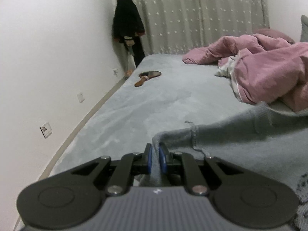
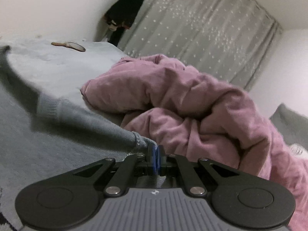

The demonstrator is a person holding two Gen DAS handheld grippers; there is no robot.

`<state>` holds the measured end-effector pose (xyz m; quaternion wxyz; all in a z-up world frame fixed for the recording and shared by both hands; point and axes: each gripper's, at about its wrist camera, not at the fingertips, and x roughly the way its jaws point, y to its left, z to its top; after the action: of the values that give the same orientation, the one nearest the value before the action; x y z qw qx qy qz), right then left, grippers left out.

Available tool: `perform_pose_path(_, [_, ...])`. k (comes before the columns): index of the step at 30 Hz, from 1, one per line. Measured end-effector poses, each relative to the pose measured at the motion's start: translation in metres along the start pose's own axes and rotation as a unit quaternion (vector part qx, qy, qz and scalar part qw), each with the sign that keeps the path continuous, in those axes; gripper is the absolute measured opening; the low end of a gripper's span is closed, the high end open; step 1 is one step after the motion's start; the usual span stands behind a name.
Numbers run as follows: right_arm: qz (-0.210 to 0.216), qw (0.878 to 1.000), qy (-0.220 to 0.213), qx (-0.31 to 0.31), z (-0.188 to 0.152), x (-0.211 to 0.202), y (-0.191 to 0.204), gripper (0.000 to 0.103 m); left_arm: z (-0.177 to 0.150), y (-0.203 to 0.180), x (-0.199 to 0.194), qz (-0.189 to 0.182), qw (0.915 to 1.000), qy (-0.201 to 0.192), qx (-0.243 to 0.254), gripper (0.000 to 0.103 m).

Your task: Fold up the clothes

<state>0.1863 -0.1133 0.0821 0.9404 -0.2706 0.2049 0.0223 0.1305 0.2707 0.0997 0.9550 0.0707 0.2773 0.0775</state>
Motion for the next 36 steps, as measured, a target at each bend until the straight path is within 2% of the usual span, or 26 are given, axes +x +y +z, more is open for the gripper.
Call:
perform_pose_path(5, [0.011, 0.999, 0.028, 0.011, -0.009, 0.020, 0.005, 0.003, -0.002, -0.011, 0.023, 0.009, 0.9997, 0.017, 0.014, 0.009])
perform_pose_path(9, [0.017, 0.999, 0.030, 0.021, -0.007, 0.028, 0.005, 0.003, 0.001, -0.010, 0.035, 0.014, 0.9996, 0.022, 0.009, 0.009])
perform_pose_path(16, [0.038, 0.993, 0.015, 0.108, 0.004, 0.035, -0.007, 0.003, 0.021, 0.002, 0.044, 0.032, 0.9994, -0.002, -0.013, 0.009])
perform_pose_path(18, [0.039, 0.993, 0.030, 0.103, 0.000, 0.043, 0.000, 0.003, 0.024, 0.000, 0.050, 0.041, 0.9991, -0.007, -0.005, 0.009])
perform_pose_path(22, [0.035, 0.994, 0.063, 0.085, -0.010, 0.060, 0.017, 0.003, 0.013, -0.012, 0.077, 0.038, 0.9990, 0.022, 0.000, 0.009])
perform_pose_path(27, [0.021, 0.995, 0.049, 0.087, -0.010, 0.065, 0.018, 0.003, 0.009, -0.004, 0.096, 0.028, 0.9980, 0.037, -0.042, 0.009])
perform_pose_path(32, [0.018, 0.995, 0.039, 0.087, -0.001, 0.068, 0.024, 0.003, 0.018, 0.002, 0.098, 0.041, 0.9974, 0.009, -0.058, 0.007])
perform_pose_path(36, [0.017, 0.996, 0.038, 0.085, 0.003, 0.073, 0.029, 0.003, 0.016, 0.008, 0.107, 0.051, 0.9964, 0.011, -0.066, 0.007])
